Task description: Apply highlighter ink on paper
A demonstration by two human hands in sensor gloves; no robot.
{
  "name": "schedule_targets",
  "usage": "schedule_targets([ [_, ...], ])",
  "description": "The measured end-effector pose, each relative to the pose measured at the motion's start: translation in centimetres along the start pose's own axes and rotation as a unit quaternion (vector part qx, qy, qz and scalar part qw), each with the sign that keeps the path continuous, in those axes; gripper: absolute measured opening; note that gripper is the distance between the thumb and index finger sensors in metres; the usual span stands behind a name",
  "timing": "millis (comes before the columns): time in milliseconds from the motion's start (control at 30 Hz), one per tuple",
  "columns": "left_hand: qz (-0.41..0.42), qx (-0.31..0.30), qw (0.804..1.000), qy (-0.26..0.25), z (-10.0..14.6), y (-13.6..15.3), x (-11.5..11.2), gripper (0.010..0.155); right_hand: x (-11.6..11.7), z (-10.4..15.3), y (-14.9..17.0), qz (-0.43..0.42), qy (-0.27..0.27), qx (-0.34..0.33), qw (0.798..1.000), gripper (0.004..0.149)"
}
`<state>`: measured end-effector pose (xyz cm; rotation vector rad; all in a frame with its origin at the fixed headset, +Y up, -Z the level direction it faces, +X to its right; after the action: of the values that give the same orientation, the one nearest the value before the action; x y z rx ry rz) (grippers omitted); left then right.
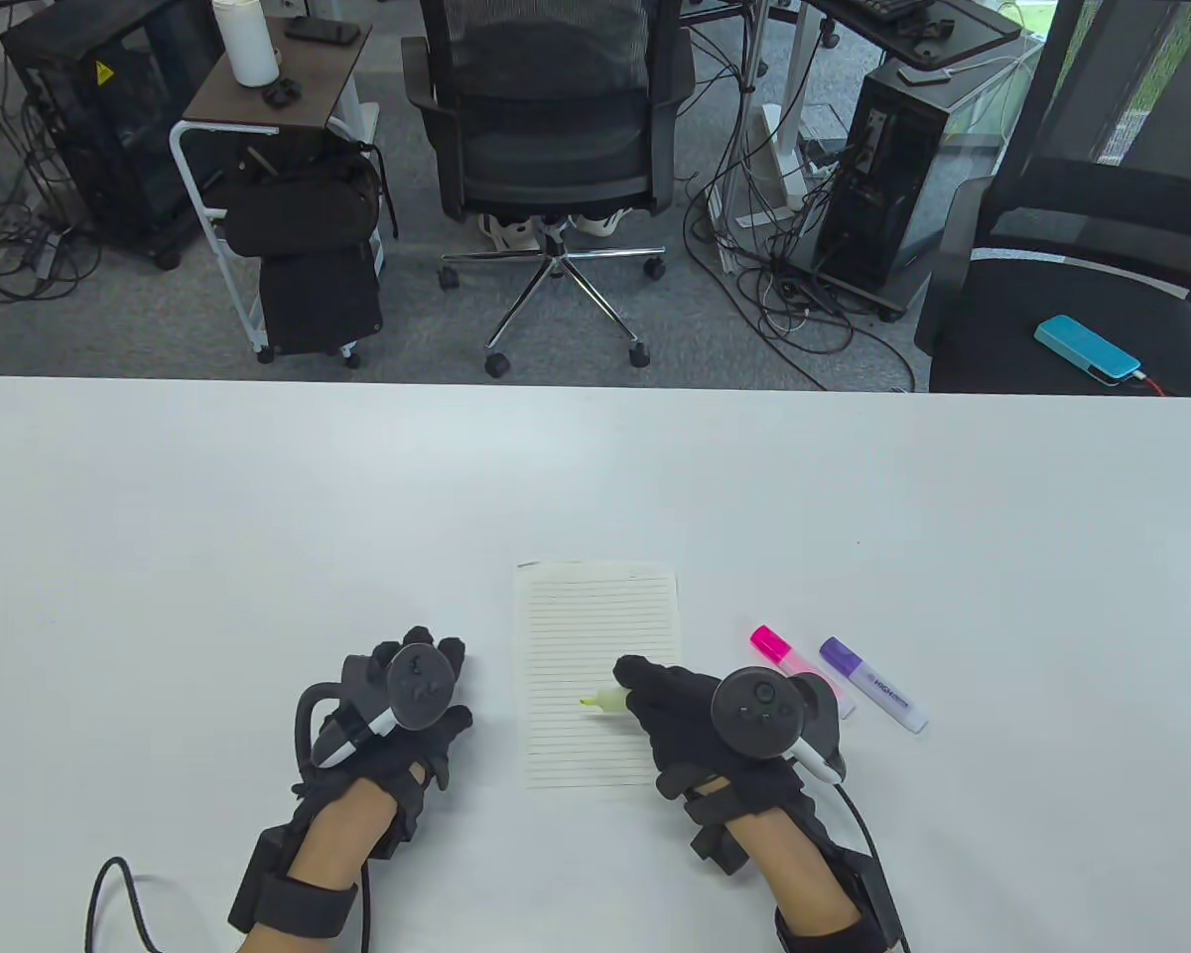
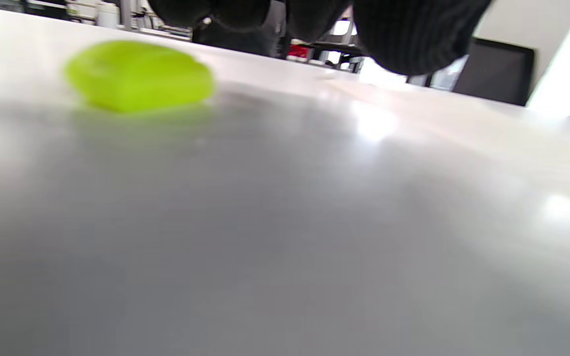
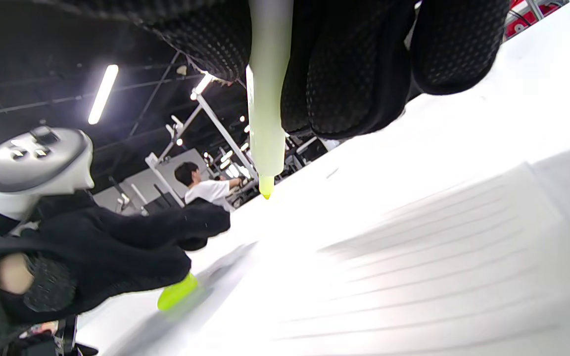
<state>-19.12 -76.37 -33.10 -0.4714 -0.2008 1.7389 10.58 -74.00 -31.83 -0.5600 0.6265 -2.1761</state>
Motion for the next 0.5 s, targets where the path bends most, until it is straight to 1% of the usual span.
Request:
schedule_targets([
  [133, 0.003, -0.071, 0.997, 0.013, -0.4, -3.2, -0.8, 0.071, 0.6, -0.2, -0.2, 0.011, -0.026, 0.001, 1.000, 0.042],
  [200, -0.003, -0.095, 0.995, 0.035, -0.5, -4.6, -1.5, 0.071, 0.8, -0.2, -0.4, 0.016, -0.028, -0.004, 0.999, 0.042],
  [333, -0.013, -0.106, 0.992, 0.065, -0.8, -5.8, -2.8, 0.072, 1.2, -0.4, -0.9, 0.038, -0.043, -0.011, 0.998, 0.042],
  [467, -0.031, -0.099, 0.988, 0.116, -1.0, -6.2, -3.8, 0.071, 1.7, -0.6, -1.2, 0.050, -0.064, -0.018, 0.997, 0.042],
  [500, -0.031, -0.100, 0.988, 0.117, -1.0, -6.3, -3.9, 0.071, 1.8, -0.6, -1.2, 0.056, -0.067, -0.018, 0.996, 0.041],
])
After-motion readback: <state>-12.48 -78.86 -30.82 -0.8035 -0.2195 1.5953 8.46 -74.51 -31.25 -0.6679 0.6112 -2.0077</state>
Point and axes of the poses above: the tracker on the back of each hand, its own y axis roughly to the little-finger side, its own z axis roughly from the fingertips to the wrist, x = y × z, the point moved 2 cm from there along -z, roughly from the wrist to the fingertips, and after that the axes turned 13 degrees about -x, right-handed, at the moved point
